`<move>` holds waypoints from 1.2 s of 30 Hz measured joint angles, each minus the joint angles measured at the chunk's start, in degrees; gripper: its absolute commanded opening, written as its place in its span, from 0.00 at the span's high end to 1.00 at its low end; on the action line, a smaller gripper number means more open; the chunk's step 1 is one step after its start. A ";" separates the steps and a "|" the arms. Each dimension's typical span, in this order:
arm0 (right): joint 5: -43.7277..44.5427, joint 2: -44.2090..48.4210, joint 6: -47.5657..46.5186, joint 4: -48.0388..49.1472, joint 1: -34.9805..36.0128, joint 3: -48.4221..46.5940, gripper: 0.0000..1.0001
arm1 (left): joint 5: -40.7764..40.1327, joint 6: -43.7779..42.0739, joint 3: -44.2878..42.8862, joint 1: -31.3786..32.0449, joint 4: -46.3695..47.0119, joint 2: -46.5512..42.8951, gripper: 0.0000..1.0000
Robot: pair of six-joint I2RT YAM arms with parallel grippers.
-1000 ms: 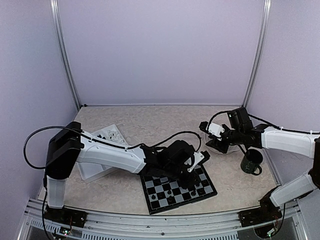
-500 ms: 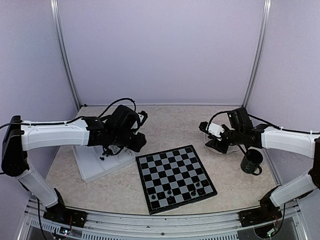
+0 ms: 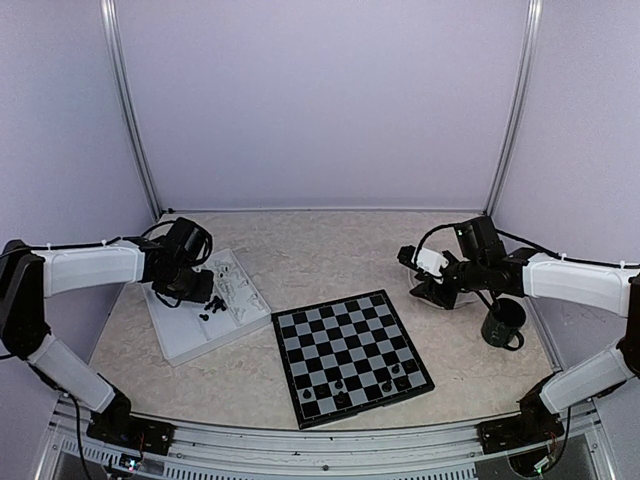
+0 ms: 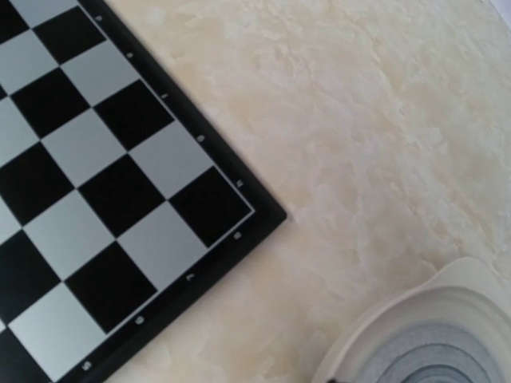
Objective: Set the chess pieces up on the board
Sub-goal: Pick up the king from the storage box.
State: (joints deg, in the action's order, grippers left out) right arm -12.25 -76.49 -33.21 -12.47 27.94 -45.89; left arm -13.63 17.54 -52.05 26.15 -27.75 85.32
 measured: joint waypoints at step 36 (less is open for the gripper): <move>-2.19 -1.16 -0.35 -1.36 0.02 0.00 0.62 | 6.67 -9.33 -7.39 -5.86 1.25 17.18 0.79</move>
State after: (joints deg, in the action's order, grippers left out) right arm -14.44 -77.65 -33.56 -13.82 27.97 -45.89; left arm -6.96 8.21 -59.44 20.29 -26.50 102.50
